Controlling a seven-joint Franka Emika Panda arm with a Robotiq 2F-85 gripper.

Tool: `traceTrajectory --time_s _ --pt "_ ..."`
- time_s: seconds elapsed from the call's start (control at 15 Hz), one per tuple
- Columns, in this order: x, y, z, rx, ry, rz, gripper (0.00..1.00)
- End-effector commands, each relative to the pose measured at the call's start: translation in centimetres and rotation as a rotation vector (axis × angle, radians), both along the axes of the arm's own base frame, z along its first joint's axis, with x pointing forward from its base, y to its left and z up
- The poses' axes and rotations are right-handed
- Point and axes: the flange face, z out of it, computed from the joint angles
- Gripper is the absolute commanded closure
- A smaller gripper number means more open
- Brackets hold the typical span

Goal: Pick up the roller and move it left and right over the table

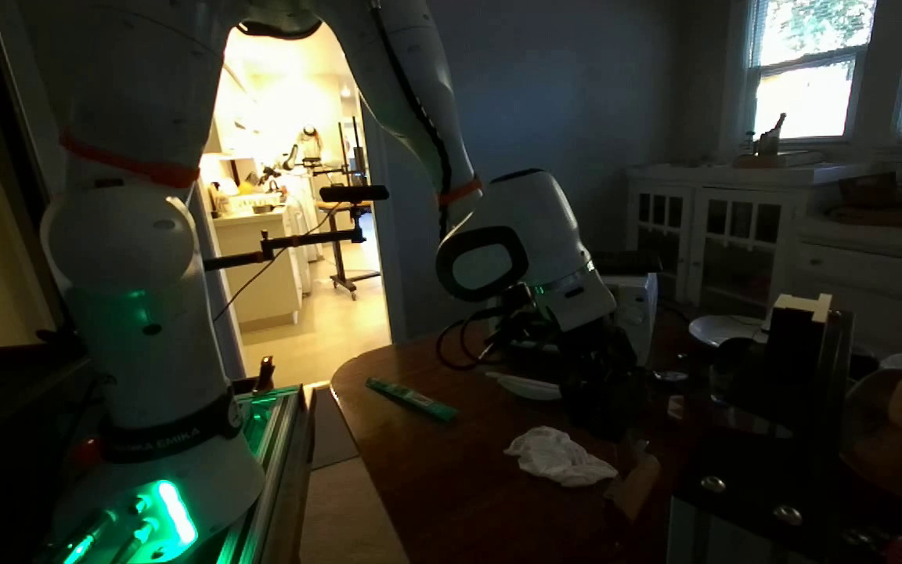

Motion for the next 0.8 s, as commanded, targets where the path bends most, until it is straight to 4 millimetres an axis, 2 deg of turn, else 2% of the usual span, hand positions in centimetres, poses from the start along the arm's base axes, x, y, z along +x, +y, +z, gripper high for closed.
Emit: traceTrajectory --time_s 0.0,0.73 --pt "-0.4 -0.7 1.9 0.031 0.023 -0.016 0.66" --pt "0.1 -3.7 6.8 0.174 0.156 -0.061 0.66"
